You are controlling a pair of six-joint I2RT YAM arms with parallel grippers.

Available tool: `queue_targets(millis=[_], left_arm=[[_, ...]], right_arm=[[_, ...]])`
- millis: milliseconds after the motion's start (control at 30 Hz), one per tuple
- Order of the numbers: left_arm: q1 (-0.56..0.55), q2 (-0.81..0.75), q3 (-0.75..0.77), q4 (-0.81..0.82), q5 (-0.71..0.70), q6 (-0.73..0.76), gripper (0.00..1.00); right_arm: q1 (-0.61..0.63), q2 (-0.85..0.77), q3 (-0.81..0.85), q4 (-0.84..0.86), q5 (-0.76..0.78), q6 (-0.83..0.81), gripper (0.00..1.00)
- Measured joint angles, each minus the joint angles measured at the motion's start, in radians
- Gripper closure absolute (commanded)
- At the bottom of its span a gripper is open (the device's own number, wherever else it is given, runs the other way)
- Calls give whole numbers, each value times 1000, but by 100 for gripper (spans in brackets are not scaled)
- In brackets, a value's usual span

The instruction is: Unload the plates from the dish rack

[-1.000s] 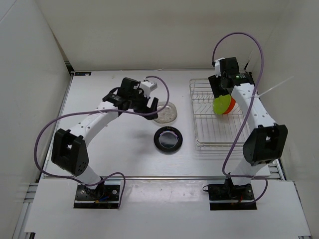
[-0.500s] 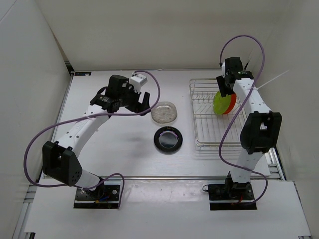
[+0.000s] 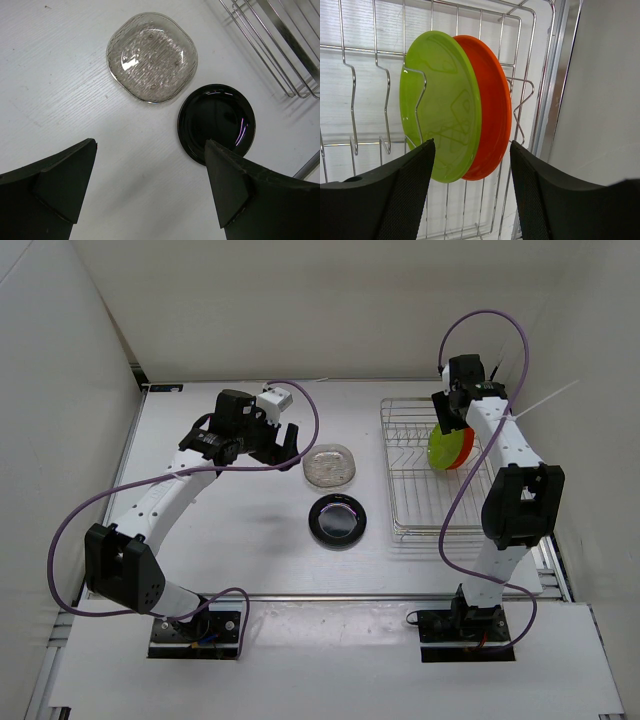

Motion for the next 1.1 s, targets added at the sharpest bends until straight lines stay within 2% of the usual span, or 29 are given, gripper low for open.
queue_targets(millis=[600,667,767,800,1100], left_arm=[[14,-1,-19,7,0,-4,0],[16,-2,-20,8,0,-5,0],[20,-3,-21,8,1,-7,0],[22,-3,-23,9,1,-7,0],[24,-4,-24,15,12,-7,0]], right_arm=[[11,33,4,-1,0,5,53],[11,39,4,-1,1,5,60],[11,45,4,-1,5,5,64],[11,45,4,-1,5,5,70],[11,45,13,-2,23,15,84]])
